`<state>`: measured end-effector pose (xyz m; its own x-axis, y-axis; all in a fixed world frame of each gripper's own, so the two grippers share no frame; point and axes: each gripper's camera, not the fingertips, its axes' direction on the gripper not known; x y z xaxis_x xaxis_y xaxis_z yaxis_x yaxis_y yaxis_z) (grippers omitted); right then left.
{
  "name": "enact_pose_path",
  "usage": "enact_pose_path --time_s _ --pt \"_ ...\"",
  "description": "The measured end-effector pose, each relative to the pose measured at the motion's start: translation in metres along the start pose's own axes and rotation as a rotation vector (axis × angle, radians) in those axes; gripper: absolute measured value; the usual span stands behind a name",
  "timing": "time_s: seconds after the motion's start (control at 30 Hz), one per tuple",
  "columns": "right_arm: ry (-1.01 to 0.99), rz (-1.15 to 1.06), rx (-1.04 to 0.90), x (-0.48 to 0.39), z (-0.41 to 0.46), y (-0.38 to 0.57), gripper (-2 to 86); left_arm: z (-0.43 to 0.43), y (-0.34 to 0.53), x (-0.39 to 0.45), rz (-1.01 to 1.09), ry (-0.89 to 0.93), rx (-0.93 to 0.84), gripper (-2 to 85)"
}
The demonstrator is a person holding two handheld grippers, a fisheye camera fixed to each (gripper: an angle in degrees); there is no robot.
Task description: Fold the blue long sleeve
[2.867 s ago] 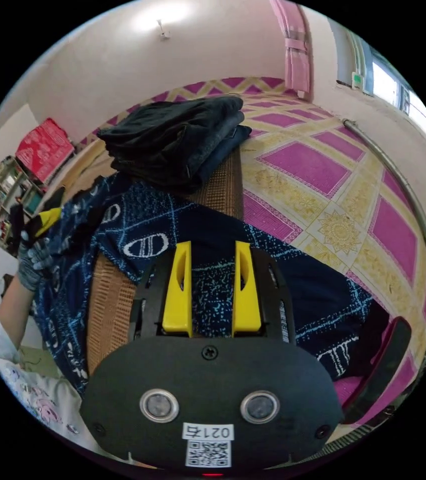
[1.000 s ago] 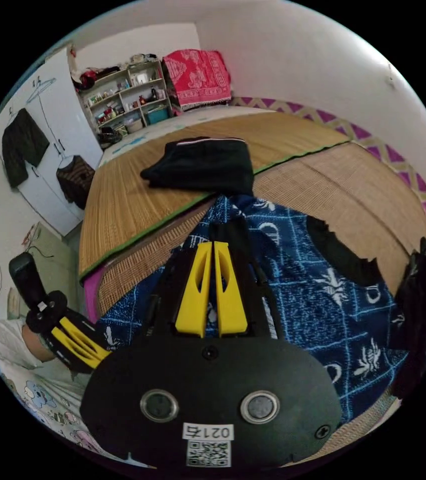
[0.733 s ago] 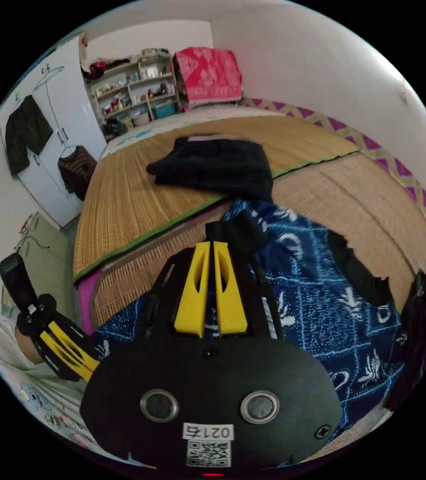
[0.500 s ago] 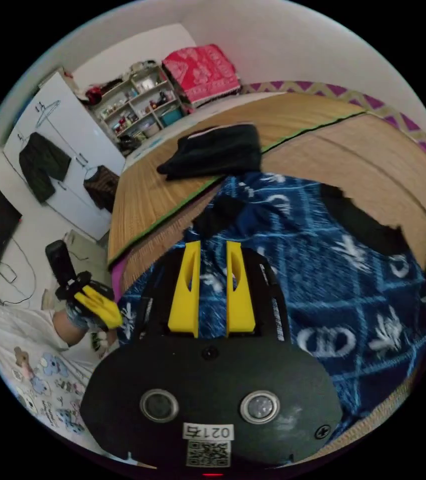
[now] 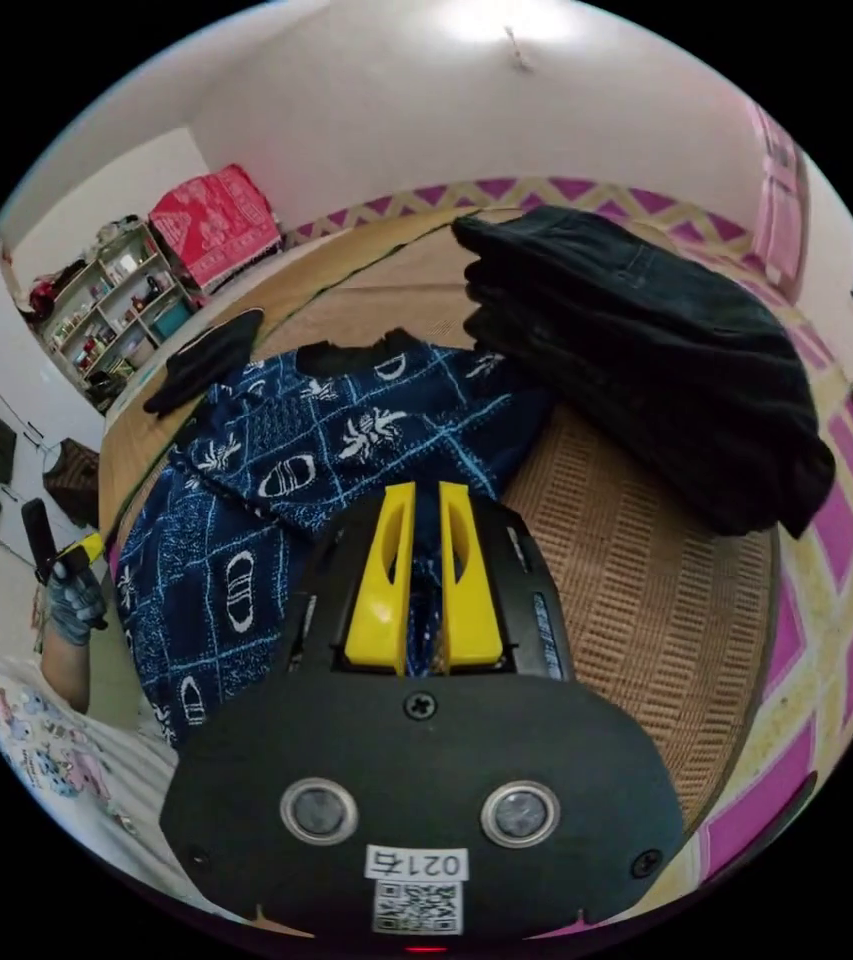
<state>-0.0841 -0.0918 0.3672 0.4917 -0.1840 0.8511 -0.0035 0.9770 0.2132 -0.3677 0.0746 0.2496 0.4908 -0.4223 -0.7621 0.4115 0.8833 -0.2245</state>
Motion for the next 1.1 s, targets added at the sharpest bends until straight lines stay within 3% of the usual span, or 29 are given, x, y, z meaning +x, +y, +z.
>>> enact_pose_path --time_s 0.03,0.17,0.23,0.3,0.5,0.6,0.77,0.93,1.1 --pt "0.005 0.012 -0.075 0.009 0.011 0.007 4.5 -0.005 0.001 0.001 -0.005 0.0 -0.004 -0.9" --pt "-0.014 0.033 -0.077 0.026 -0.018 0.027 4.0 -0.018 0.004 0.007 -0.026 0.001 -0.016 -0.9" --pt "-0.011 0.001 0.033 0.021 -0.058 0.045 2.5 -0.035 0.009 0.019 -0.003 -0.073 0.011 -0.9" --pt "-0.068 -0.049 0.113 0.015 -0.096 0.073 1.3 -0.056 0.017 0.028 0.014 -0.141 0.062 -0.9" --pt "-0.307 -0.193 0.075 0.002 -0.186 0.202 4.6 -0.143 0.07 0.027 -0.072 -0.243 0.171 0.5" --pt "-0.474 -0.25 0.042 0.002 -0.222 0.275 4.6 -0.189 0.11 0.008 -0.176 -0.247 0.199 5.5" --pt "-0.404 -0.156 -0.147 0.013 -0.215 0.357 8.8 -0.208 0.156 -0.022 -0.221 -0.187 0.064 8.5" --pt "-0.376 -0.011 -0.082 0.042 -0.217 0.375 13.5 -0.194 0.166 -0.044 -0.096 -0.073 -0.101 11.5" --pt "-0.507 -0.012 -0.013 0.061 -0.232 0.364 14.7 -0.188 0.152 -0.055 0.003 0.09 -0.189 12.8"
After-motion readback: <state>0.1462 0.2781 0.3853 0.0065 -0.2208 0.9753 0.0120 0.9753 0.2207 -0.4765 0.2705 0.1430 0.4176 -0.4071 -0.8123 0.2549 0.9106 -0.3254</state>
